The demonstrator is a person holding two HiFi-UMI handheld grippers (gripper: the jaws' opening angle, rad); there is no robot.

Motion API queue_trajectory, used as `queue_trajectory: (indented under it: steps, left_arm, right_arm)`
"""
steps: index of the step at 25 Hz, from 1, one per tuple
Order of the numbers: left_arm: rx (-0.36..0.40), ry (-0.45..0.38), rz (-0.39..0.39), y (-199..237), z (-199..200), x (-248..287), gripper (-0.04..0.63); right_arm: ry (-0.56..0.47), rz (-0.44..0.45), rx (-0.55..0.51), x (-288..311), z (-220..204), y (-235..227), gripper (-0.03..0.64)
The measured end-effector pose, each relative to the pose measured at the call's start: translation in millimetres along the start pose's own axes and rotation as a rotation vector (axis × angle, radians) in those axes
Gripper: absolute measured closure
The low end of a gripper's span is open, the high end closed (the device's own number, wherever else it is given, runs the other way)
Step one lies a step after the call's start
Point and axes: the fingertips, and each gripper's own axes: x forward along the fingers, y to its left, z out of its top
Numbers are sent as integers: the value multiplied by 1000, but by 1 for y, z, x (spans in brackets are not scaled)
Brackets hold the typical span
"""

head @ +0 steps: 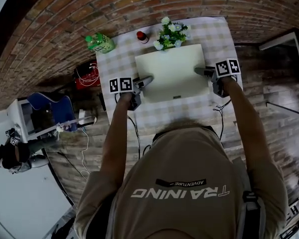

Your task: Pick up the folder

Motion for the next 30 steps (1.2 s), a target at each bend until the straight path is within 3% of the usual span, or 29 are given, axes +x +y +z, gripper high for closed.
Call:
queue_trajectory:
  steps: [9,12,20,30]
  left_arm:
    - [37,-53,-1,-27,-41,-30,256]
    - [29,-94,-23,-49,-44,-39,256]
    - [226,-227,20,-101,-10,-75,256]
    - [338,-415,-30,-151,52,-124,256]
  right_arm:
    - [-84,-7,-100,-28,-29,33,344]
    - [-156,-1,-131,-51,-27,45,344]
    - [-288,40,-267,-91,-5,84,344]
    - [-478,81,-434,-138,65,153,344]
